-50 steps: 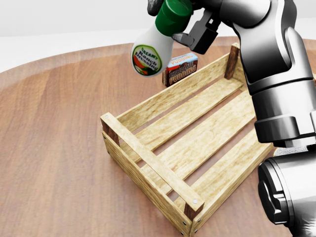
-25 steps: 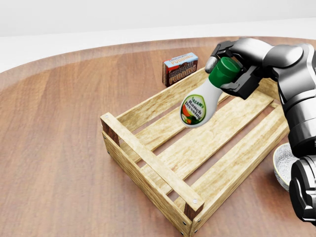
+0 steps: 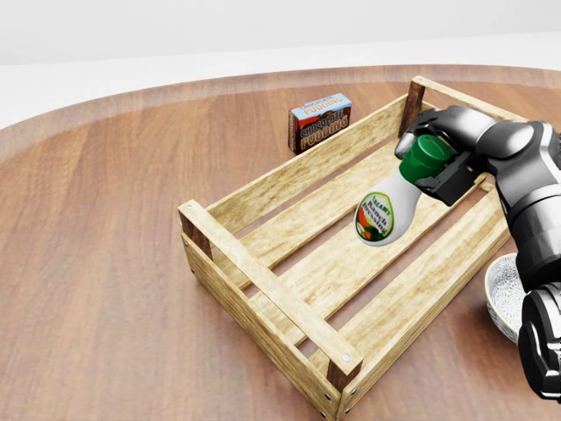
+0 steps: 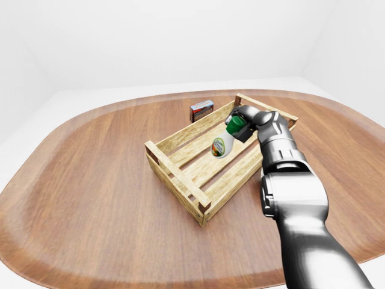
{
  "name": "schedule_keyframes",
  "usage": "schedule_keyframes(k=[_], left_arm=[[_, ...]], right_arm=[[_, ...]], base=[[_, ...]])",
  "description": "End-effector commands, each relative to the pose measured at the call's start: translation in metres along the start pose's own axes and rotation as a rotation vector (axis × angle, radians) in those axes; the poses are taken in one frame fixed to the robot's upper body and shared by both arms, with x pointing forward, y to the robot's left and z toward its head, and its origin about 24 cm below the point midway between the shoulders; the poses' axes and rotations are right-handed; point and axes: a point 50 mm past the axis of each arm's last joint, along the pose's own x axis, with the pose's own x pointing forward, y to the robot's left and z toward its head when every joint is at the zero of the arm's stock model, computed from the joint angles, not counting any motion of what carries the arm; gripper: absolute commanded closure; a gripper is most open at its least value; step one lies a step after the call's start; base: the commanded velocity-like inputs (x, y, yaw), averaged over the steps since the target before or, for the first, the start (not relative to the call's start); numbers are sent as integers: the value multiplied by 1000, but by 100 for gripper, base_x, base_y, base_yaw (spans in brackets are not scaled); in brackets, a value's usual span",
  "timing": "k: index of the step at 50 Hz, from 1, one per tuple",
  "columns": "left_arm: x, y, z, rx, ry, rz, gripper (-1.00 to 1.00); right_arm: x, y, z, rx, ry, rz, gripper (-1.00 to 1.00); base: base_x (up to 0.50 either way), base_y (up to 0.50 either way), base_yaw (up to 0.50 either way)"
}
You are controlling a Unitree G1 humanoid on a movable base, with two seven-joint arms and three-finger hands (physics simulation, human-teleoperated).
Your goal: Pick up the salad dressing and put it in the tray.
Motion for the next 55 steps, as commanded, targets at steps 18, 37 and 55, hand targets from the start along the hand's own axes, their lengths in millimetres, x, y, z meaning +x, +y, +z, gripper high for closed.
schedule_keyframes(k=[18, 37, 55], left_arm=[[0, -1, -4, -2, 15, -4, -100], [0, -3, -7, -2, 27, -11, -100], [-2, -4, -7, 0, 30, -11, -100]], right_arm=[[12, 35, -54, -78, 175, -80, 100], [4, 26, -86, -93, 257, -131, 100], [10, 42, -84, -82, 245, -132, 100]], base=[[0, 0, 0], [0, 0, 0], [0, 0, 0]])
